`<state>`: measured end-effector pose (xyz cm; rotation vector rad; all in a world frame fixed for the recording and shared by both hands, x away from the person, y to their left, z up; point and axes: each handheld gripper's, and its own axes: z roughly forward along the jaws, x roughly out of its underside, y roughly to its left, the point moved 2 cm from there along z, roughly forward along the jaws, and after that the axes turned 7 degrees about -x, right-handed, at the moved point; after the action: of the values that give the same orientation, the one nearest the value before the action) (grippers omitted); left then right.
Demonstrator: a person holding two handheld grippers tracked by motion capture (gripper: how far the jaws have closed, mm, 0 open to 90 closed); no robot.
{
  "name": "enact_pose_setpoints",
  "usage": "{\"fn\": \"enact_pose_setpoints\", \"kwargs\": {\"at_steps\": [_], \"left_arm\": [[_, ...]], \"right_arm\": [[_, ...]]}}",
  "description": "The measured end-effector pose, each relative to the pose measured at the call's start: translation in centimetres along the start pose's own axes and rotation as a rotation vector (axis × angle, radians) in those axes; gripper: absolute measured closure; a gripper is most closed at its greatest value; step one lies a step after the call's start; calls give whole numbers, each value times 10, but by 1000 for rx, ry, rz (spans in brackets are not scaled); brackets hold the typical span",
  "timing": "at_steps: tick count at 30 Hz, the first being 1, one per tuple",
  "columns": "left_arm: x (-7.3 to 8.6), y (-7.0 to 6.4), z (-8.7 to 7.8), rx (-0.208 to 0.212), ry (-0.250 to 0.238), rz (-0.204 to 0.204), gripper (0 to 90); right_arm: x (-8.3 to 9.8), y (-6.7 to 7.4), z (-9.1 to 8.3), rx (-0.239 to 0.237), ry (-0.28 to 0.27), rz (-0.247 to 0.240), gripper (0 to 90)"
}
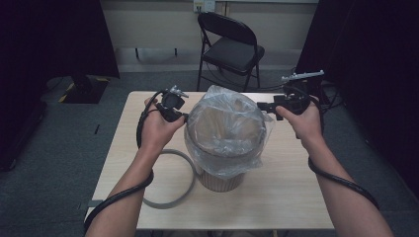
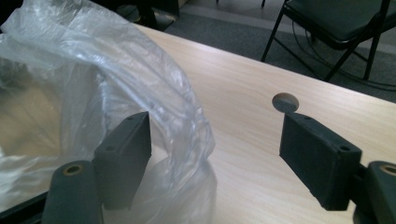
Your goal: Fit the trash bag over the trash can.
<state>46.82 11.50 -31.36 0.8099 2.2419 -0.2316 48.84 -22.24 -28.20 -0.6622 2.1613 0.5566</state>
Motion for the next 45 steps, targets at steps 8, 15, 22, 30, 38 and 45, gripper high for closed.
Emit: {"fn": "enact_pose_setpoints", "kwargs": {"at_steps": [8, 15, 22, 30, 38, 45], "left_arm": [[9, -3, -5, -9, 23, -14, 900], [12, -6, -7, -13, 27, -10, 900], [6, -6, -4, -17, 17, 4, 900], [6, 1, 4, -4, 8, 14, 900], [6, 1, 9, 22, -10, 22, 900], [6, 5, 20, 22, 16, 15, 900]], "right_arm": [[11, 6, -27, 15, -17, -34, 261], [36, 1, -45, 15, -5, -30, 283], [45, 8, -20, 16, 50, -71, 348], [41, 13, 14, -31, 72, -93, 634], [38, -4, 33, -84, 55, -5, 900], [48, -17, 58, -77, 96, 46, 900]]}}
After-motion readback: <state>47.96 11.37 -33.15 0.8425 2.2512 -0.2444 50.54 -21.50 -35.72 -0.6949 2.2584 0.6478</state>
